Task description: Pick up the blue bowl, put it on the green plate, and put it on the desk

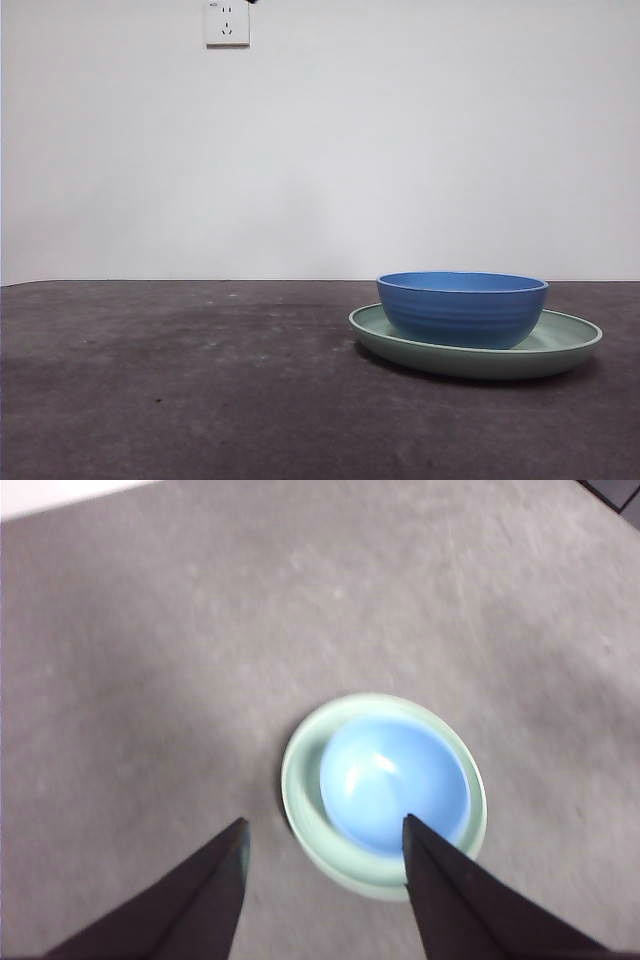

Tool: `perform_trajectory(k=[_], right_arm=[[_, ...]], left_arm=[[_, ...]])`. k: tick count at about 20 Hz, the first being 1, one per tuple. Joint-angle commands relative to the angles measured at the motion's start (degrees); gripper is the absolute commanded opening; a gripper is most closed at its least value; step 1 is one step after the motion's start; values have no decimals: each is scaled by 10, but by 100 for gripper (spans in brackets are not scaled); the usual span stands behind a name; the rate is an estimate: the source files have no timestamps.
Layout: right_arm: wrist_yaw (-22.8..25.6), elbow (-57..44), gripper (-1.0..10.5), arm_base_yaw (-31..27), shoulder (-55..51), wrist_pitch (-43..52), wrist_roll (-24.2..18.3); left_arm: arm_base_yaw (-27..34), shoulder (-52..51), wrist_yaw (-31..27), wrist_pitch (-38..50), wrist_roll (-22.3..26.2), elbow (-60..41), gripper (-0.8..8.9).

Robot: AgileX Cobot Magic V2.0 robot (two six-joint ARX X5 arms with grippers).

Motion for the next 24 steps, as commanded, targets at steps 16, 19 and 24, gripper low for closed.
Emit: perform_trajectory(k=[16, 19, 24], right_arm=[[2, 11, 404, 1, 4, 13, 9], [2, 11, 404, 1, 4, 13, 11], [62, 11, 404, 1, 18, 33, 71]], left_arm=[[1, -294, 179, 125, 4, -415, 250], [1, -294, 179, 124, 4, -415, 250], [1, -294, 179, 125, 1, -415, 250]])
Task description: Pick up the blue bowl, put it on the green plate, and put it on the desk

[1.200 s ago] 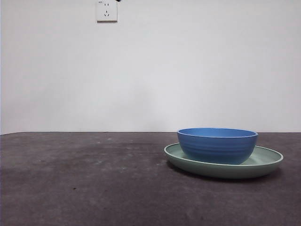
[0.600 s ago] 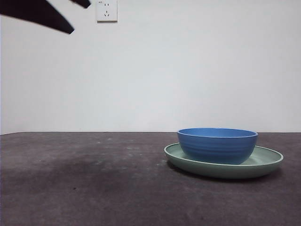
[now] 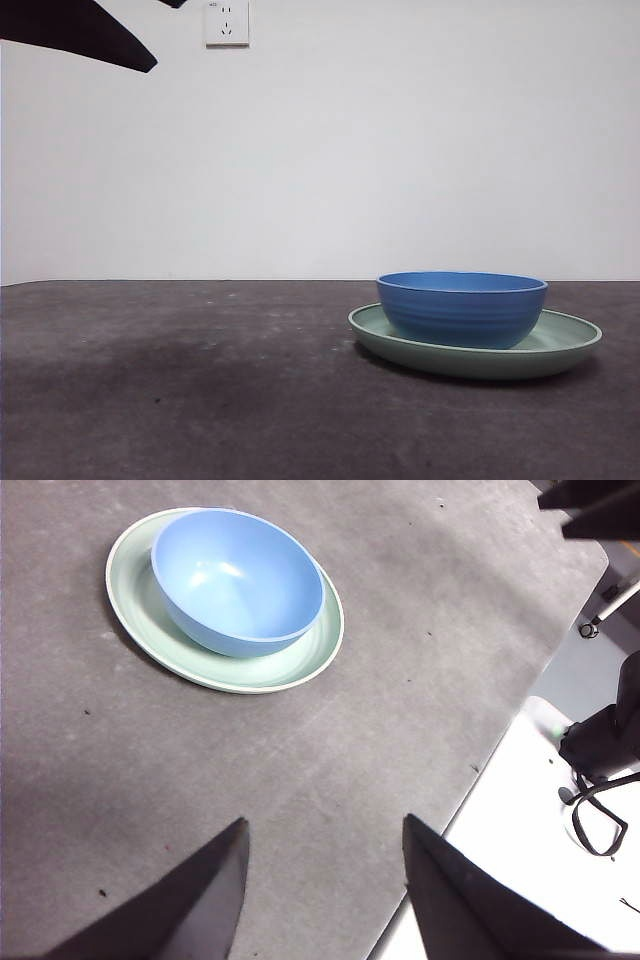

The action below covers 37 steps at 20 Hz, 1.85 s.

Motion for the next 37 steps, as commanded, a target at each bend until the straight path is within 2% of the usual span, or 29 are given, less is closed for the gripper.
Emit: perform_trajectory(k=[1, 6, 13, 20, 23, 26, 30, 33, 37], right_arm=[[40, 10, 404, 1, 25, 19, 46], [42, 10, 403, -2, 140, 115, 62], [38, 10, 339, -2, 346, 245, 58], [38, 10, 265, -5, 473, 326, 48], [38, 10, 246, -5, 505, 350, 49], [38, 10, 160, -5, 519, 369, 49], [38, 10, 143, -5, 537, 374, 48], [38, 10, 8, -5, 537, 385, 47], [38, 10, 9, -7, 536, 385, 49]], left_arm=[[-3, 3, 3, 8, 0, 3, 250], [-3, 3, 2, 8, 2, 3, 250], [-3, 3, 2, 8, 3, 3, 250], [-3, 3, 2, 0, 3, 3, 250], [-3, 3, 3, 0, 3, 3, 250], [-3, 3, 2, 0, 3, 3, 250], [-3, 3, 2, -6, 2, 3, 250], [-3, 3, 2, -9, 1, 3, 250], [-3, 3, 2, -10, 1, 3, 250]])
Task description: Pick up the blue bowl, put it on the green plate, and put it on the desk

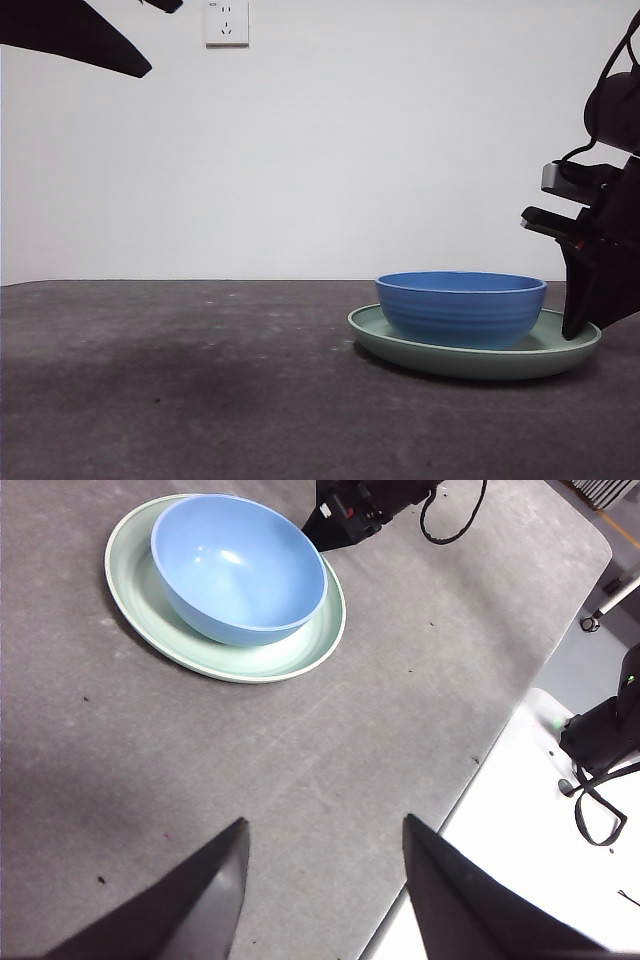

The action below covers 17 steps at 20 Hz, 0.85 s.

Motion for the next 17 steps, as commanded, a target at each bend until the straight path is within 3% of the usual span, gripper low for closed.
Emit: perform_trajectory(k=[1, 6, 11, 14, 17], right_arm=[[3, 8, 9, -2, 5, 0, -1], [1, 8, 9, -2, -46, 0, 12], [-36, 8, 9, -1, -107, 0, 46], [-82, 8, 9, 2, -118, 8, 83], [-85, 8, 9, 30, -121, 29, 116]], left_arm=[[-3, 3, 2, 2, 1, 3, 250], [-3, 3, 2, 2, 1, 3, 250], [-3, 3, 2, 2, 1, 3, 250], [-3, 3, 2, 3, 1, 3, 250], [-3, 3, 2, 2, 1, 3, 250]])
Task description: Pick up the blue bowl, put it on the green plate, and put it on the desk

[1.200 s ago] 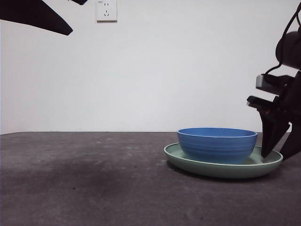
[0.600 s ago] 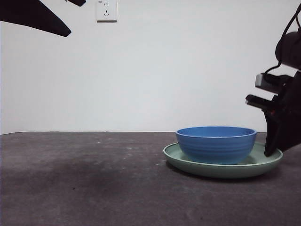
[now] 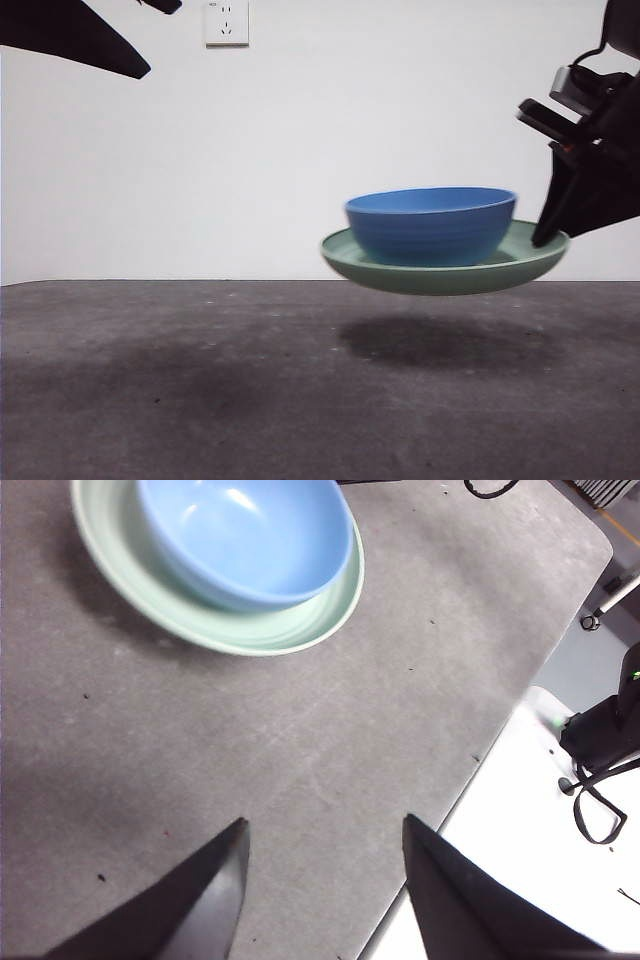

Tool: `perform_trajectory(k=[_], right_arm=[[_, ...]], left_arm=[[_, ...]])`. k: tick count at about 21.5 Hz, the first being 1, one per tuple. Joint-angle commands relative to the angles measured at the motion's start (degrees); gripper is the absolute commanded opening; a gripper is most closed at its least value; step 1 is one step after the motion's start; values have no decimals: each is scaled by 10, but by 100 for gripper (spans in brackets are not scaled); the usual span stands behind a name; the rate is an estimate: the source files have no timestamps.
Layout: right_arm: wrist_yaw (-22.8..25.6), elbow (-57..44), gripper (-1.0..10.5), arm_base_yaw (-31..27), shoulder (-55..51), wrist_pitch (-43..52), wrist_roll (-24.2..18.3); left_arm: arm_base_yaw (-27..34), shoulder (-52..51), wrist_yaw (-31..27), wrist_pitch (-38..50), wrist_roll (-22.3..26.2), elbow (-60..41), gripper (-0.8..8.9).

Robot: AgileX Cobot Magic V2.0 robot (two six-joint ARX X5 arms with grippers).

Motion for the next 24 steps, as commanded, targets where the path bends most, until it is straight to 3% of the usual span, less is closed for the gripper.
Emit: perform_trajectory(k=[1, 9, 24], right_arm=[[-7, 8, 9, 33, 0, 28, 48], [52, 8, 9, 149, 12, 99, 132], [56, 8, 9, 175, 136, 191, 188]], left_arm=[[-3, 3, 2, 4, 1, 3, 250], [-3, 3, 2, 5, 2, 3, 250], [-3, 3, 2, 4, 2, 3, 250]])
